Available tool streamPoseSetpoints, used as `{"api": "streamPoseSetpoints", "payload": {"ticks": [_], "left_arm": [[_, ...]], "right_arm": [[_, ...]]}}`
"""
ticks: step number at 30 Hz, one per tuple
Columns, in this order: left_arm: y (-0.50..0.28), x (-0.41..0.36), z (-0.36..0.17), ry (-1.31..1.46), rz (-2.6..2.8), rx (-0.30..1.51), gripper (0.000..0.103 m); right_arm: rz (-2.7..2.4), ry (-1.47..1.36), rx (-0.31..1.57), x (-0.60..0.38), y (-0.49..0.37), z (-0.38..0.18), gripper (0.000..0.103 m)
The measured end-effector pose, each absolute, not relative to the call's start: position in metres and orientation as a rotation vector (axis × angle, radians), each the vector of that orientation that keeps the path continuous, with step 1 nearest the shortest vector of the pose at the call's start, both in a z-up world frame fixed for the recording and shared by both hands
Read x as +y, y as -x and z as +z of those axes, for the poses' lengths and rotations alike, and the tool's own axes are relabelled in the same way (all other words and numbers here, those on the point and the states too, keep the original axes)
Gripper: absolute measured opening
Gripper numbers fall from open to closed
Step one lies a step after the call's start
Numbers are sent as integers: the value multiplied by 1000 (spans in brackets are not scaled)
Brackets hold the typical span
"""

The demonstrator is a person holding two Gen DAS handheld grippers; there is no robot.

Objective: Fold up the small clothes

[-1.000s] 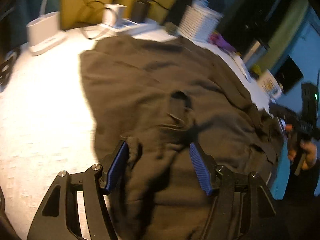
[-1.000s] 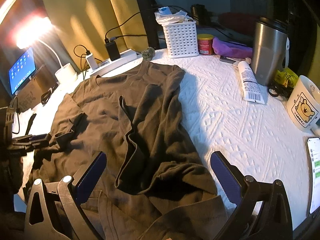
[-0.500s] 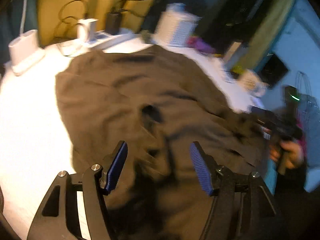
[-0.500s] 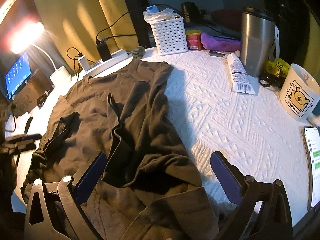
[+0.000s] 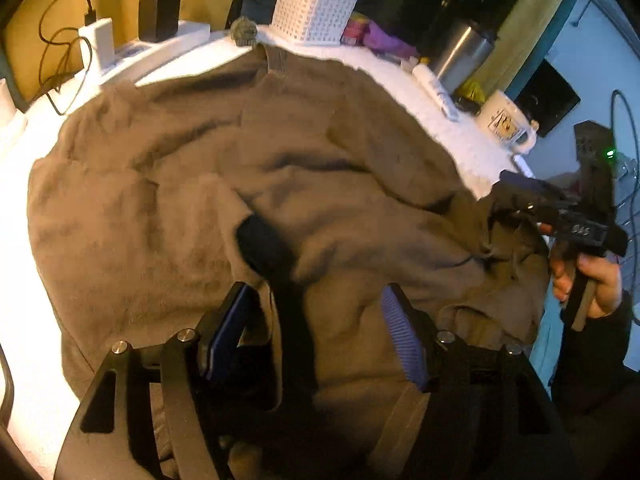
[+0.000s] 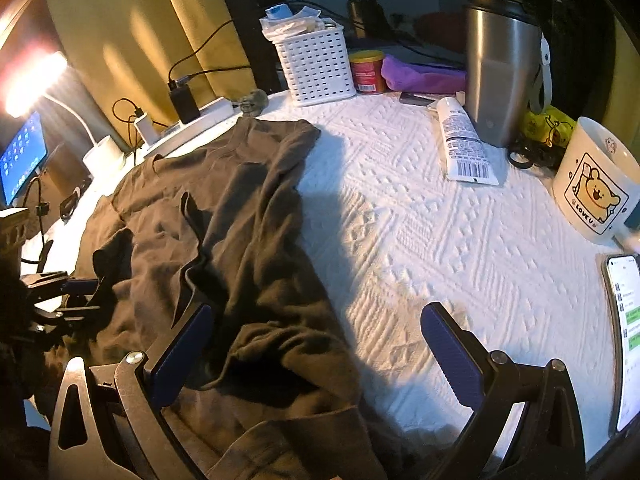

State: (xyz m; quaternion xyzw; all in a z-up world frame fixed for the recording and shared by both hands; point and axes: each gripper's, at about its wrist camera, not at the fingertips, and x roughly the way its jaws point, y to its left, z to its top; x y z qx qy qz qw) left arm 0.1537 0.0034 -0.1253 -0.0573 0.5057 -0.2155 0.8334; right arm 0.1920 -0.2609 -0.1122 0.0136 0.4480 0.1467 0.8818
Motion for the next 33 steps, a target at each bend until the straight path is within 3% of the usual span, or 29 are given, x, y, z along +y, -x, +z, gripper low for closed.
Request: {"api": "streamPoseSetpoints", "payload": {"ticks": [7, 14, 21, 33], "left_arm": [[-161, 21, -99, 144, -441, 976, 69], [-192, 63, -116, 175, -224, 958, 69], [-199, 75, -139, 190, -176, 978, 69], [-152, 76, -100, 178, -192, 851, 69]], "right_arm": [[317, 60, 910, -236, -229, -98, 103], [279, 291, 971, -174, -292, -126, 103], [291, 409, 979, -130, -301, -138, 103], [274, 285, 805, -174, -249, -68, 103]]}}
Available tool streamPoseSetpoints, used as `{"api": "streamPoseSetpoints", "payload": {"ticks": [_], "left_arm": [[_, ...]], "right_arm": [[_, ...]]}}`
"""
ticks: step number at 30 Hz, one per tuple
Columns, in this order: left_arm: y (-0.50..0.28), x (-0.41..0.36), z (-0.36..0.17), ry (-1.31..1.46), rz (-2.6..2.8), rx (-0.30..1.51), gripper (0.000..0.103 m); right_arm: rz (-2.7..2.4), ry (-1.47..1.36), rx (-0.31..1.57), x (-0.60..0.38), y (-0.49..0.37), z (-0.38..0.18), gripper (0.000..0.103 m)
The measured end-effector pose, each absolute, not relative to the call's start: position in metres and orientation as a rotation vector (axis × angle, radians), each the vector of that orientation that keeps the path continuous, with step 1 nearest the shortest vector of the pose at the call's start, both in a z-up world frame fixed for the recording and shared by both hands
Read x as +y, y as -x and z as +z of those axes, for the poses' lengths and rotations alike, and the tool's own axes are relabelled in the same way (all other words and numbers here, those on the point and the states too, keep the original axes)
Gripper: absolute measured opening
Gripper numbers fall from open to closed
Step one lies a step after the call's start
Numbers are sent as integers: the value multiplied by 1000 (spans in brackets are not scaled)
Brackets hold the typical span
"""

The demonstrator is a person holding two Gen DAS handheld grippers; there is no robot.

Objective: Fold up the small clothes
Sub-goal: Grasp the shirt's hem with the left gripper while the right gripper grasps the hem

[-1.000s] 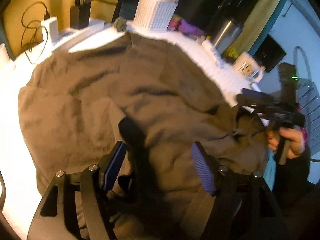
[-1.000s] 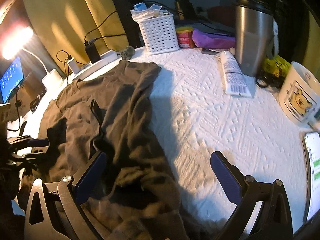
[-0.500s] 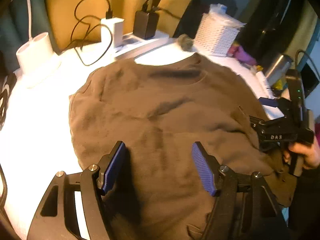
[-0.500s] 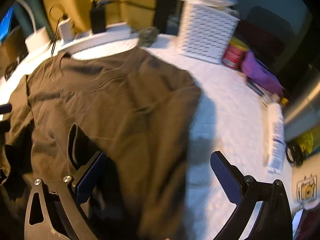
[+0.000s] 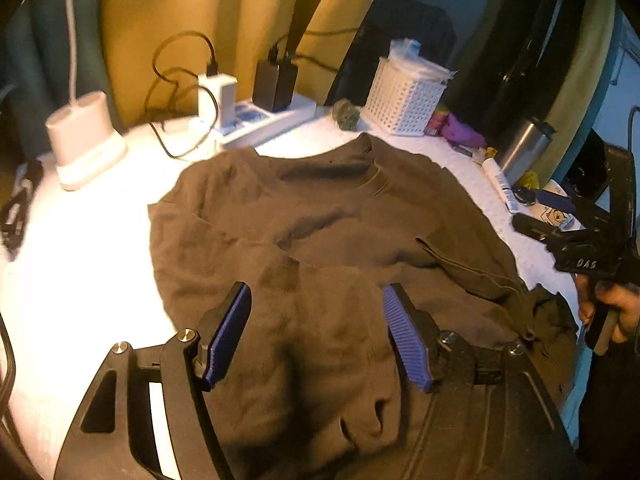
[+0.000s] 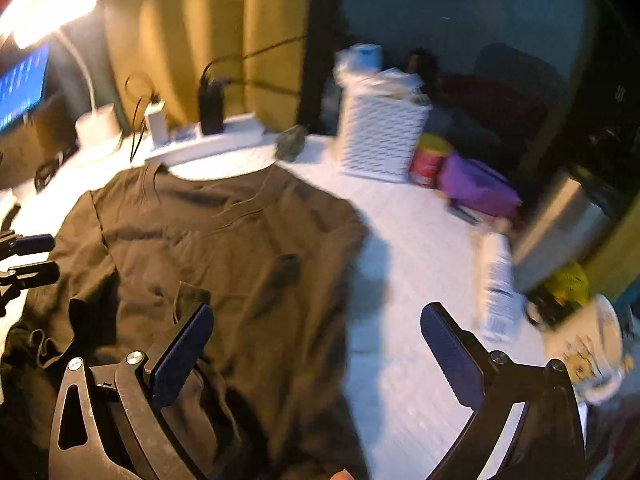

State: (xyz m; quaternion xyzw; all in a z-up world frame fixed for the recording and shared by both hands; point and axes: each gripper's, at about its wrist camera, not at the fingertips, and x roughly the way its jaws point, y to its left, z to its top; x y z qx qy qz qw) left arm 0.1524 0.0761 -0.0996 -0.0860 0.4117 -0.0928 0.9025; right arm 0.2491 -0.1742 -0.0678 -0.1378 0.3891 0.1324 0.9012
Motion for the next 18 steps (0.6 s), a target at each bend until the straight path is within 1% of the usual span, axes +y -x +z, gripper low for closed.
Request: {"api": "streamPoseSetpoints", "payload": {"ticks": [7, 9, 10, 11, 13, 18], "left_arm": [[-104, 81, -83, 165, -170, 814, 69], [-90, 82, -83, 167, -170, 814, 69], [-82, 83, -85, 170, -171, 816, 69], [-73, 83, -88, 175, -170, 821, 69], [-57, 84, -94, 190, -169, 834, 69], [-24, 83, -112, 218, -156, 869, 68]], "right_arm": [[250, 255, 810, -219, -197, -60, 102], [235, 252, 822, -232, -186, -64, 95], [224, 249, 835, -240, -181, -66, 87], [213, 247, 848, -247, -177, -69, 73], [185, 259, 873, -259, -167, -75, 61], [218, 257, 885, -271, -139, -81, 61]]}}
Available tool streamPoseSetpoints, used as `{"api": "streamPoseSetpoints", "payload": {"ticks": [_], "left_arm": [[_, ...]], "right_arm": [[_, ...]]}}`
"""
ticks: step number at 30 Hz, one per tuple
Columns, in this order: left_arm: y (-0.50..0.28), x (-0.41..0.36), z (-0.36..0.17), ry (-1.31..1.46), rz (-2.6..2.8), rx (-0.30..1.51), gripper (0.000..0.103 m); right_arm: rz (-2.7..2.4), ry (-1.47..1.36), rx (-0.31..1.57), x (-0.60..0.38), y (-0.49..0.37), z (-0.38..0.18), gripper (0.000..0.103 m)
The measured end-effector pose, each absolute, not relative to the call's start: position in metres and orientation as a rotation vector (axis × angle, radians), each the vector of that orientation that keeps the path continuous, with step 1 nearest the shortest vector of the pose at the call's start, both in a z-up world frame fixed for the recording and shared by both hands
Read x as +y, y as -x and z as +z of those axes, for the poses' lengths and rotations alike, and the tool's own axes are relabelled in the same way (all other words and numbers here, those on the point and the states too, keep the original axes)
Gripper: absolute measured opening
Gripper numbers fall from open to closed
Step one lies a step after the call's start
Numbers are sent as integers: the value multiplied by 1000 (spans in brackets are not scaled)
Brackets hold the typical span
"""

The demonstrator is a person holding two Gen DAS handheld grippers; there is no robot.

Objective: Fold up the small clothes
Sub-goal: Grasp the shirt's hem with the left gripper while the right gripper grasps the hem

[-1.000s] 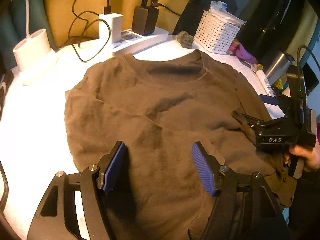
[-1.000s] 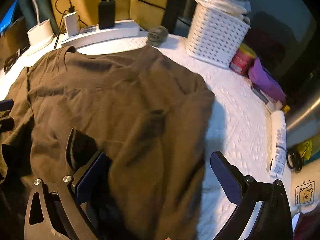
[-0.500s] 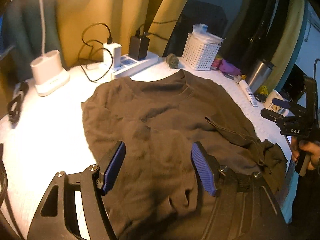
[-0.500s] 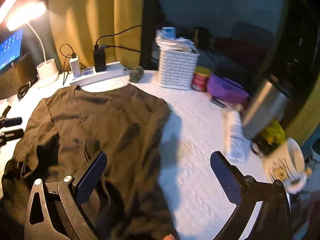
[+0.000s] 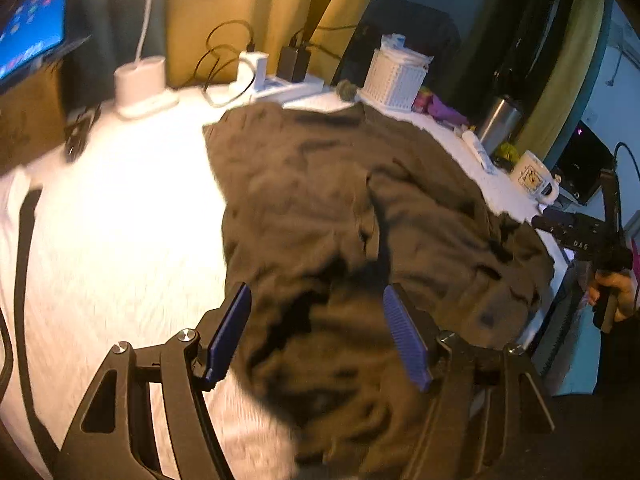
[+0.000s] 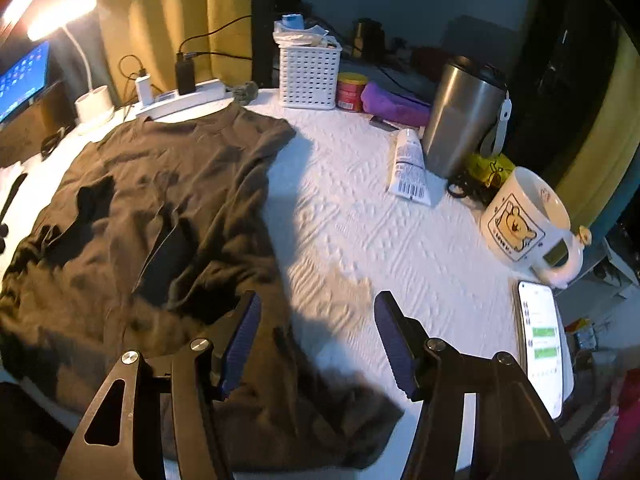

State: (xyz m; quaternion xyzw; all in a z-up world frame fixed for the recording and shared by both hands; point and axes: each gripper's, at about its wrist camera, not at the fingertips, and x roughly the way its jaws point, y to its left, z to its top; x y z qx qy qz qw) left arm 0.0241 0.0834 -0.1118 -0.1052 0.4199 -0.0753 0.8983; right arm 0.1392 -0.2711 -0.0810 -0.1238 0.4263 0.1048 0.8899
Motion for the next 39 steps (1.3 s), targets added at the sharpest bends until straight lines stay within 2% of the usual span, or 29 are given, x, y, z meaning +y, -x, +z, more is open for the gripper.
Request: {"api": "streamPoseSetpoints", "payload": {"ticks": [8, 15, 16, 17, 18, 20, 21, 23, 26, 31, 37, 39], "left_arm": [[17, 84, -121, 249, -157, 889, 68], [32, 52, -125, 205, -254, 896, 68], [34, 47, -129, 179, -246, 908, 67], [35, 44, -132, 158, -240, 915, 59], [36, 42, -135, 137, -230, 923, 54], [41, 41, -136, 121, -225, 921, 45], [45, 42, -133, 118, -229, 906, 40], [50, 42, -130, 107, -230, 892, 17], [56, 42, -126, 90, -229, 877, 10], [66, 46, -115, 111, -247, 845, 9], [69, 42, -96, 106, -261, 826, 10], [66, 40, -90, 113, -278, 813, 16]], "right_arm": [[299, 225, 881, -263, -123, -90, 61], [281, 252, 903, -258, -121, -117, 61], [284, 256, 903, -259, -118, -119, 54], [291, 262, 908, -260, -116, -122, 39], [293, 267, 918, -261, -114, -125, 34], [291, 273, 908, -263, -107, -125, 17], [288, 279, 899, -265, -104, -123, 16], [284, 275, 879, -268, -97, -118, 13], [256, 249, 836, -278, -88, -106, 12], [196, 205, 757, -301, -74, -84, 12], [118, 151, 770, -336, -77, -89, 12], [114, 130, 775, -343, -77, -93, 12]]}}
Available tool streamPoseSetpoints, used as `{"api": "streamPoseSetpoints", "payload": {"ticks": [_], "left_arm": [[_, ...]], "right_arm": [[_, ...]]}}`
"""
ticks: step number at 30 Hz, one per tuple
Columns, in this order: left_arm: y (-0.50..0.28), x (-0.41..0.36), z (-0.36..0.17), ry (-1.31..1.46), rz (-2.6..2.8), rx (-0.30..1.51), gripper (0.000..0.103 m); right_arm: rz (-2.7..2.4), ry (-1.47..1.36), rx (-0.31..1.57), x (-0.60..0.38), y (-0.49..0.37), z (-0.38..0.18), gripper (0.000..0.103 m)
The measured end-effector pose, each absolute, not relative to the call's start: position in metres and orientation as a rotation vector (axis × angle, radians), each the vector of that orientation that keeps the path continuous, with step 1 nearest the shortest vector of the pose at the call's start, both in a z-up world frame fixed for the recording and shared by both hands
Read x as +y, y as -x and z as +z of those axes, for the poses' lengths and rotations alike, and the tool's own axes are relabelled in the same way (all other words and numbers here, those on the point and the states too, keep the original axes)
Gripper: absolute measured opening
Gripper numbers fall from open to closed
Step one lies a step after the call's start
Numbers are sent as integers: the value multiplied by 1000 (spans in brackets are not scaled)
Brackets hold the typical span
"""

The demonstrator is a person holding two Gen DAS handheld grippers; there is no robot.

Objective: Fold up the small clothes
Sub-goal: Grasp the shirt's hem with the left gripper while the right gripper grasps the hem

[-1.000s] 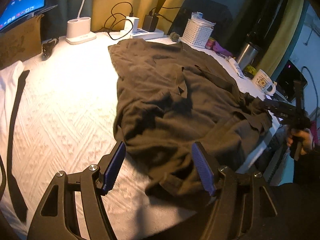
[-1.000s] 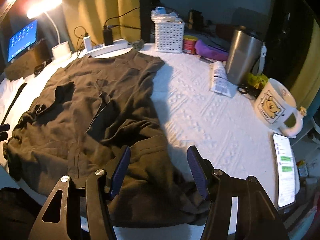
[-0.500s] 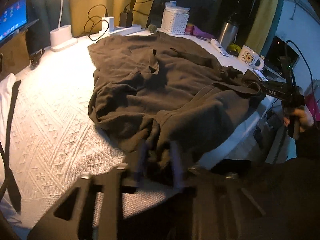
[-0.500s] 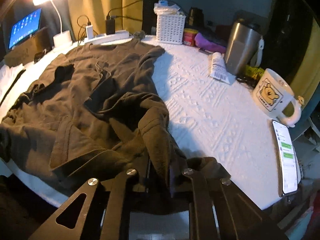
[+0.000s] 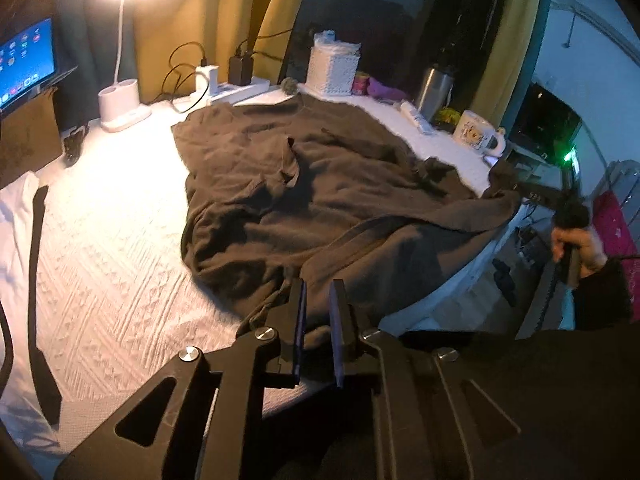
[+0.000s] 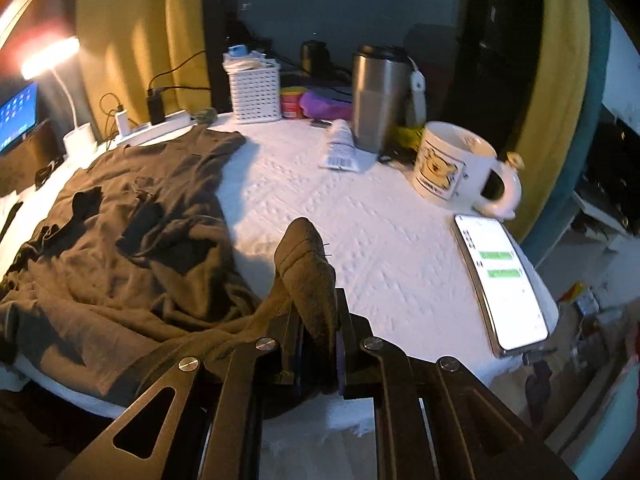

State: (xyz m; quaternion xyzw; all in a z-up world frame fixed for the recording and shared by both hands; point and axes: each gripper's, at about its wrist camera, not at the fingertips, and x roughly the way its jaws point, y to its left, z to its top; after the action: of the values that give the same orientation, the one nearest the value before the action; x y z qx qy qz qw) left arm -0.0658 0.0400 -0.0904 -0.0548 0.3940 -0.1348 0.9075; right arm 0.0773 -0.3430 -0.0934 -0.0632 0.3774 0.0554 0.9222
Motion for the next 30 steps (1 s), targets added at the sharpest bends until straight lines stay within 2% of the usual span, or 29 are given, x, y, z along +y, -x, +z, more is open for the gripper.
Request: {"api": "streamPoseSetpoints", "payload": {"ticks": [2, 4, 12, 13, 16, 17, 26, 30], "left_arm": [[57, 35, -90, 99, -282, 801, 44], [42, 29, -100, 85, -294, 817, 47], [5, -2, -142, -37, -329, 916, 47], [3, -2, -147, -37, -328, 940, 46], [9, -3, -142, -48, -343, 944, 13], [13, -2, -138, -52, -346, 938, 6], [67, 24, -46, -55, -289, 718, 4], [66, 41, -29, -64, -232, 656, 4]], "right_arm": [[114, 119, 780, -345, -79, -98, 12], [115, 104, 781, -348, -80, -103, 12], [108, 81, 773, -358, -82, -103, 12], [114, 79, 763, -358, -81, -100, 12], [136, 80, 719, -355, -74, -86, 12], [147, 81, 696, -354, -71, -79, 12], [213, 111, 571, -331, -56, -32, 12], [243, 109, 562, -317, -59, -28, 12]]}}
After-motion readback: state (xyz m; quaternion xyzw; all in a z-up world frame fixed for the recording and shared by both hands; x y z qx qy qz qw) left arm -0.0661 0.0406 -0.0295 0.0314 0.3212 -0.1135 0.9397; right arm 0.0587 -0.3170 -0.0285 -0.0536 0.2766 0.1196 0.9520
